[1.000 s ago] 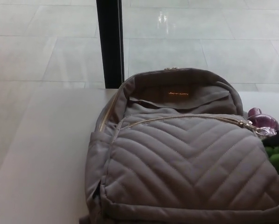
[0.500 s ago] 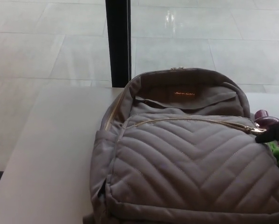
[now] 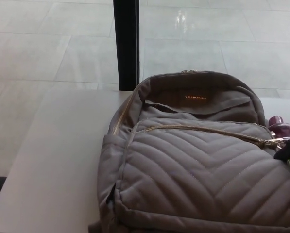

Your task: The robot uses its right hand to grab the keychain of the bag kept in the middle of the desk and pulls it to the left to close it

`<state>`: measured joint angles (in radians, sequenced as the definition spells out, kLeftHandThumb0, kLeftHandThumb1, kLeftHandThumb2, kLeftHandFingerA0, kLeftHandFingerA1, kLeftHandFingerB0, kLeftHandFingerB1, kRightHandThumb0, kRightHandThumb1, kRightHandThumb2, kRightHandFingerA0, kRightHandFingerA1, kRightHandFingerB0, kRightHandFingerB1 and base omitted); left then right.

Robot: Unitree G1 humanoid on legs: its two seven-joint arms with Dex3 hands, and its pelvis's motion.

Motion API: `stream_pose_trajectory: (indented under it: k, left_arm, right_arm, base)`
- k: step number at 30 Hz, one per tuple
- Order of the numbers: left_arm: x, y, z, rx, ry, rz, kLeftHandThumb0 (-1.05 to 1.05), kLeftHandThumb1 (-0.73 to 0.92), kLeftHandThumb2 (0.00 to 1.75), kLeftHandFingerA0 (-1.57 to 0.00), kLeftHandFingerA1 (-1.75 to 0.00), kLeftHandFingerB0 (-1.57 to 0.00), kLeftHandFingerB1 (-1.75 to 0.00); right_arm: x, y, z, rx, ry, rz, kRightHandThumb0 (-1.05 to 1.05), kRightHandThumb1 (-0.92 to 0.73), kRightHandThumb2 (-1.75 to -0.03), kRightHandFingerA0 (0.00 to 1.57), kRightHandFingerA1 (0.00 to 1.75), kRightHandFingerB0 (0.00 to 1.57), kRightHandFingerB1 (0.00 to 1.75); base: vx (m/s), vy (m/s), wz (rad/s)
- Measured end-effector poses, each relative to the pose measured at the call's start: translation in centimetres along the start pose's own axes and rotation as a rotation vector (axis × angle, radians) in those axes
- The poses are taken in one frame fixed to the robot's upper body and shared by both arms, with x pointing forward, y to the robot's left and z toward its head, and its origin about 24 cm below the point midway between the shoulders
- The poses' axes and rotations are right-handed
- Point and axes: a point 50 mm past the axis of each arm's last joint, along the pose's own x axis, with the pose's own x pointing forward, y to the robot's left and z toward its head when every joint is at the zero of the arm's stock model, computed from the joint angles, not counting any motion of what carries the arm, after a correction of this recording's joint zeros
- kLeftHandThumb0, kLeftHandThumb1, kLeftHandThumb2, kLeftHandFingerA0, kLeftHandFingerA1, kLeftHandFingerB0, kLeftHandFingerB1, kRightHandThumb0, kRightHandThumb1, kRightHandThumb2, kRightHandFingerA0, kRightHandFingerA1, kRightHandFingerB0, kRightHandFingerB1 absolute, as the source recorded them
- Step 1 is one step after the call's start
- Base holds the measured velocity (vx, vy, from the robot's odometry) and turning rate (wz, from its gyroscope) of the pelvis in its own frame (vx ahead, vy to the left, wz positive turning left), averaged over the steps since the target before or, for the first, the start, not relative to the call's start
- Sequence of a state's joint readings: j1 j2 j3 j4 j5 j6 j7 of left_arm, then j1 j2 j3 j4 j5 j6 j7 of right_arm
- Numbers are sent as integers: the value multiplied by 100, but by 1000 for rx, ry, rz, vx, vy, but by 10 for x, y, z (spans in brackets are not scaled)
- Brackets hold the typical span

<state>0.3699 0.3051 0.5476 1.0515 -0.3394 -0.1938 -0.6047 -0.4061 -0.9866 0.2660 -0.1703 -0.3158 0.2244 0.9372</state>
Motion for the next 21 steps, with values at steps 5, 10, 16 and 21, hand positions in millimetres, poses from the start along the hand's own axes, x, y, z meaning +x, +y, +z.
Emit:
stream_pose_trajectory:
  k: [5,10,16,21]
  left_arm:
    - [0,-1,0,-4,-4,6,-47,87,66,-59,-61,-57,-52]
    - [1,-3,0,-4,-8,-1,-47,89,66,-59,-60,-55,-51]
    - [2,-6,-3,-14,-5,-6,-48,87,65,-61,-59,-59,-51]
    - [3,-8,-5,-19,-3,-9,-48,86,66,-61,-60,-57,-52]
  right_arm:
    - [3,7,-2,63,-31,-71,-32,-61,-59,85,112,47,38]
    - [8,13,-1,142,-74,-170,-33,-66,-59,91,124,54,42]
    - [13,21,-1,245,-112,-285,-31,-67,-61,92,129,59,46]
    - [16,27,-3,319,-129,-371,-31,-70,-62,97,133,61,47]
  base:
    - [0,0,0]
    - [0,0,0]
    - [0,0,0]
    - [0,0,0]
